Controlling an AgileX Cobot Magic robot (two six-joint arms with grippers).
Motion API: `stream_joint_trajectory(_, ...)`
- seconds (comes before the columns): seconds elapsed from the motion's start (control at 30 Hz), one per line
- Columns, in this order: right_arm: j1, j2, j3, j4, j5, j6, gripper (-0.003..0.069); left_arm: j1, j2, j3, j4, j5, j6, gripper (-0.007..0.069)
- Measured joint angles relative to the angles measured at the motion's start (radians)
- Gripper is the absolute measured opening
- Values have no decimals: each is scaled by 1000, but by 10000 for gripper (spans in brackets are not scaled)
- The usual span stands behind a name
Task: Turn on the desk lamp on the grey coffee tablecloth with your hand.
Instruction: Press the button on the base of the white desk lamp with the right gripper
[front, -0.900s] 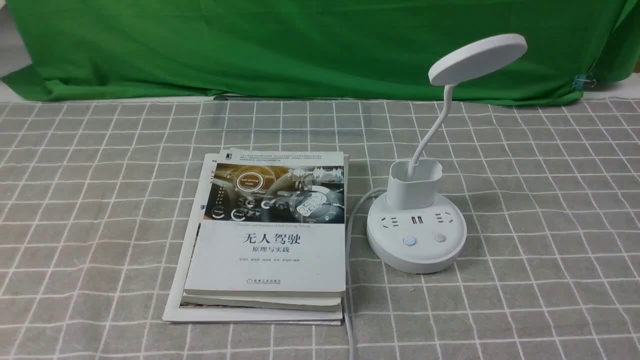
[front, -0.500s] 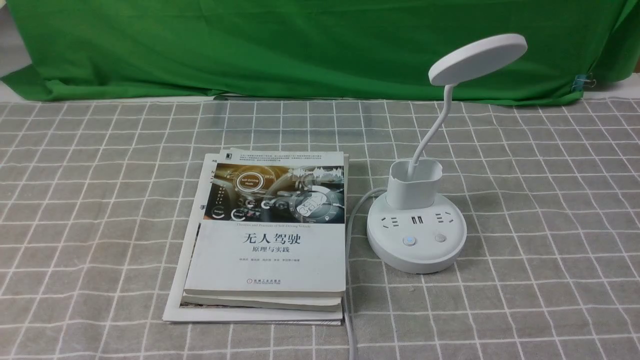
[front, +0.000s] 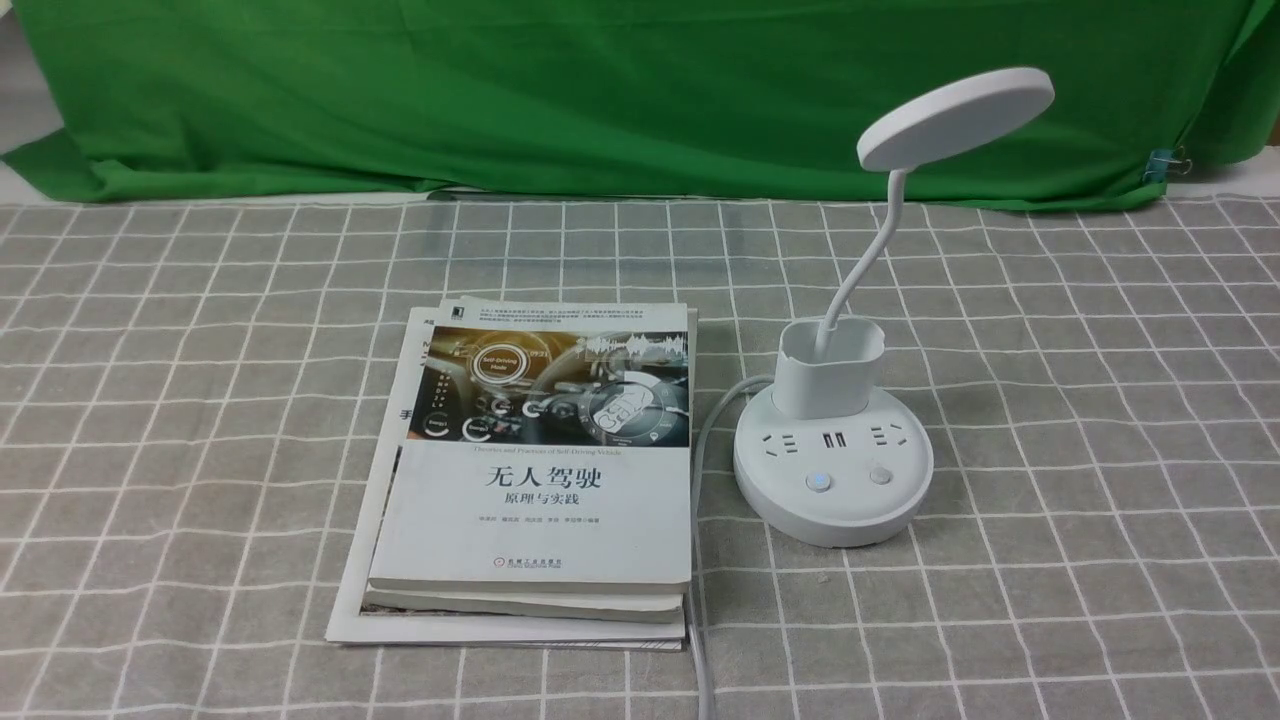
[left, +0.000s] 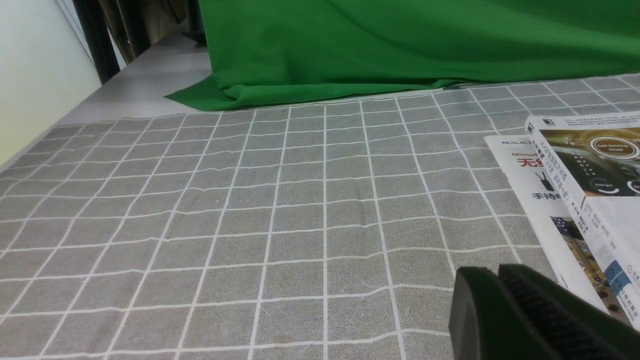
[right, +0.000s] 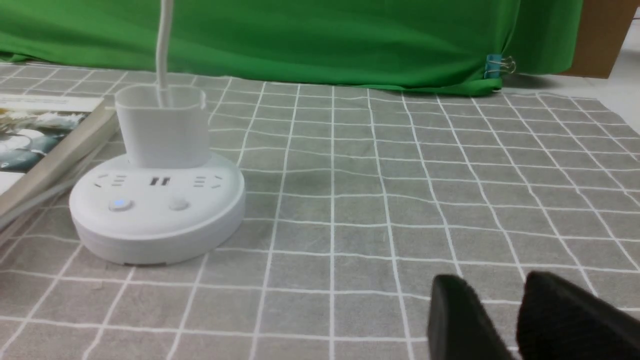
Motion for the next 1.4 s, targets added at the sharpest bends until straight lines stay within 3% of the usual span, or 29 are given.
stream_joint_trajectory(0.1,0,0,0,0,-8,2,242,0,0,0,0,0,0,19)
stream_joint_trajectory(0.2,0,0,0,50,-71,84,242,0,0,0,0,0,0,19)
stream_joint_trajectory(0.27,0,0,0,124,-163,256,242,0,0,0,0,0,0,19)
stream_joint_trajectory(0.3,0,0,0,129,-172,256,242,0,0,0,0,0,0,19)
stream_joint_trajectory(0.37,0,0,0,168,-278,460,242,0,0,0,0,0,0,19)
stream_joint_trajectory(0.53,3,0,0,179,-359,547,218,0,0,0,0,0,0,19)
stream_joint_trajectory(0.67,26,31,-46,181,-249,492,132,0,0,0,0,0,-2,19)
stream_joint_trajectory(0.7,47,79,-107,182,-164,423,77,0,0,0,0,0,-2,19)
stream_joint_trajectory(0.77,85,197,-234,182,-11,303,43,0,0,0,0,0,-1,19)
stream_joint_trajectory(1.0,135,682,-585,179,475,39,42,0,0,0,0,0,-1,19)
stream_joint_trajectory(1.4,162,1194,-834,170,556,-73,31,0,0,0,0,0,-1,19)
